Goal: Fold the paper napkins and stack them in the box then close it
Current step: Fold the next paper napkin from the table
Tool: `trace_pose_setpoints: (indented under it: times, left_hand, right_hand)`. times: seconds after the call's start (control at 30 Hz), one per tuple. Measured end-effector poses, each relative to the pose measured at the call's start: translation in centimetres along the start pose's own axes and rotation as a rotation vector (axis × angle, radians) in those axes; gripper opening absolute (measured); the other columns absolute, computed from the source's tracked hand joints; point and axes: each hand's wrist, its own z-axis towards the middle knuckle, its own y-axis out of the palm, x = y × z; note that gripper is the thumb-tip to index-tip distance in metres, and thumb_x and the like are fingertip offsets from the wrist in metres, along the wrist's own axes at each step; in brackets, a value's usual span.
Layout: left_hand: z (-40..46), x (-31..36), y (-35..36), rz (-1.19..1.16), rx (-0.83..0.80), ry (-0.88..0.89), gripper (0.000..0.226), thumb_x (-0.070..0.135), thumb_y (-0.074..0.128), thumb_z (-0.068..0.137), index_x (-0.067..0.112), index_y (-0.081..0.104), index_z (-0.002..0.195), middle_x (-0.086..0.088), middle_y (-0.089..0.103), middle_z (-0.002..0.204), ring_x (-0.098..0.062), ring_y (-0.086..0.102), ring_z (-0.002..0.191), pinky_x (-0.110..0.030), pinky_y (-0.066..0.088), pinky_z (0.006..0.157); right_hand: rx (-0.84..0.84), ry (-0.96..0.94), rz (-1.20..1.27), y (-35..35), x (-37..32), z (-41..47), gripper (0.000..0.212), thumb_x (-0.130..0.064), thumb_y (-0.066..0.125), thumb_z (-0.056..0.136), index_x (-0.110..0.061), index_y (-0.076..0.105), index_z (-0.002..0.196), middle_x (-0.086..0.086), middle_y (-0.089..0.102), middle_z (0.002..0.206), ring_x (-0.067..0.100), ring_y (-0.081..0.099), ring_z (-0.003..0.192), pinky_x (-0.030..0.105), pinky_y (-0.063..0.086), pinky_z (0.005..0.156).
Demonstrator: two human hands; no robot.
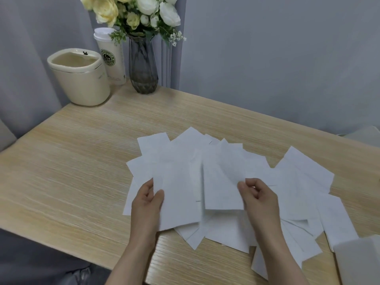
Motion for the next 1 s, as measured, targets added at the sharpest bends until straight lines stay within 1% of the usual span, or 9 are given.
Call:
trace_pose_setpoints:
  times: [0.07, 0.13, 0.23, 0.3, 0.43, 0.57, 0.73, 0.87, 1.0]
  left_hand:
    - [0.0, 0.0, 0.0, 0.017, -0.021, 0.000, 0.032, 0.007, 0.051, 0.097, 0.032, 0.062, 0.114, 0.015, 0.075, 0.103, -0.005, 0.071, 0.091, -0.024, 0.051, 0.071]
    - [0.1, 0.0, 0.0, 0.030, -0.023, -0.005, 0.032, 0.008, 0.049, 0.098, 0.033, 0.064, 0.112, 0.011, 0.075, 0.104, -0.009, 0.071, 0.094, -0.029, 0.051, 0.076]
    - [0.3, 0.0, -0.1, 0.016, -0.020, -0.026, 0.030, 0.010, 0.048, 0.099, 0.031, 0.067, 0.109, 0.007, 0.075, 0.105, -0.015, 0.069, 0.098, -0.035, 0.052, 0.085]
    - [0.4, 0.0, -0.2, -0.004, -0.016, -0.041, 0.024, 0.015, 0.051, 0.099, 0.029, 0.068, 0.108, 0.006, 0.075, 0.102, -0.015, 0.070, 0.096, -0.034, 0.051, 0.080]
    - [0.5, 0.0, -0.2, -0.048, -0.009, -0.057, 0.019, 0.018, 0.052, 0.099, 0.024, 0.069, 0.106, 0.003, 0.076, 0.101, -0.018, 0.071, 0.096, -0.035, 0.053, 0.082]
    - [0.5, 0.0, -0.3, -0.063, -0.009, -0.055, 0.021, 0.015, 0.050, 0.100, 0.023, 0.069, 0.106, 0.004, 0.076, 0.100, -0.016, 0.071, 0.095, -0.036, 0.054, 0.084]
    - [0.4, 0.1, -0.2, -0.065, 0.005, -0.051, 0.024, 0.014, 0.048, 0.100, 0.025, 0.069, 0.105, 0.005, 0.076, 0.101, -0.013, 0.070, 0.094, -0.032, 0.052, 0.081]
    - [0.4, 0.1, -0.2, -0.064, 0.010, -0.049, 0.025, 0.021, 0.046, 0.103, 0.027, 0.070, 0.108, 0.009, 0.074, 0.105, -0.011, 0.069, 0.099, -0.033, 0.051, 0.086]
    - [0.2, 0.1, -0.3, -0.064, -0.035, -0.029, 0.023, 0.028, 0.047, 0.102, 0.025, 0.069, 0.110, 0.008, 0.075, 0.104, -0.009, 0.070, 0.096, -0.028, 0.050, 0.078]
  right_hand:
    - [-0.103, 0.049, 0.113, 0.6, -0.7, -0.6, 0.012, -0.018, 0.062, 0.091, -0.018, 0.065, 0.079, -0.002, 0.061, 0.057, 0.006, 0.052, 0.052, 0.022, 0.040, 0.058]
    - [-0.231, 0.088, 0.159, 2.0, -1.0, -1.5, 0.010, -0.016, 0.061, 0.092, -0.015, 0.066, 0.084, -0.003, 0.069, 0.063, 0.004, 0.061, 0.056, 0.016, 0.044, 0.055]
    - [-0.346, 0.103, 0.139, 4.1, -1.0, -2.7, 0.011, -0.014, 0.059, 0.093, -0.013, 0.065, 0.083, -0.004, 0.068, 0.059, 0.005, 0.063, 0.058, 0.016, 0.045, 0.057]
    - [-0.385, 0.112, 0.116, 5.0, -0.9, -3.2, 0.012, -0.015, 0.058, 0.093, -0.011, 0.065, 0.084, -0.006, 0.065, 0.056, 0.003, 0.062, 0.057, 0.015, 0.044, 0.058]
    - [-0.392, 0.119, 0.083, 5.9, -0.5, -3.5, 0.016, -0.011, 0.056, 0.094, -0.011, 0.061, 0.078, -0.013, 0.051, 0.042, -0.004, 0.048, 0.044, 0.008, 0.036, 0.048]
    - [-0.375, 0.109, 0.026, 6.3, -0.1, -3.4, 0.018, -0.012, 0.057, 0.094, -0.011, 0.062, 0.077, -0.015, 0.042, 0.039, -0.002, 0.040, 0.042, 0.008, 0.034, 0.048]
    - [-0.358, 0.100, -0.025, 6.5, 0.1, -3.3, 0.017, -0.016, 0.058, 0.093, -0.013, 0.062, 0.077, -0.015, 0.037, 0.039, -0.002, 0.039, 0.042, 0.010, 0.032, 0.049]
    - [-0.353, 0.092, -0.047, 6.6, 0.1, -3.4, 0.015, -0.018, 0.058, 0.093, -0.011, 0.063, 0.080, -0.015, 0.037, 0.040, -0.001, 0.039, 0.043, 0.011, 0.032, 0.050]
    - [-0.361, 0.096, -0.057, 6.7, 0.1, -3.4, 0.016, -0.019, 0.059, 0.092, -0.015, 0.062, 0.077, -0.015, 0.038, 0.040, -0.001, 0.039, 0.043, 0.019, 0.033, 0.056]
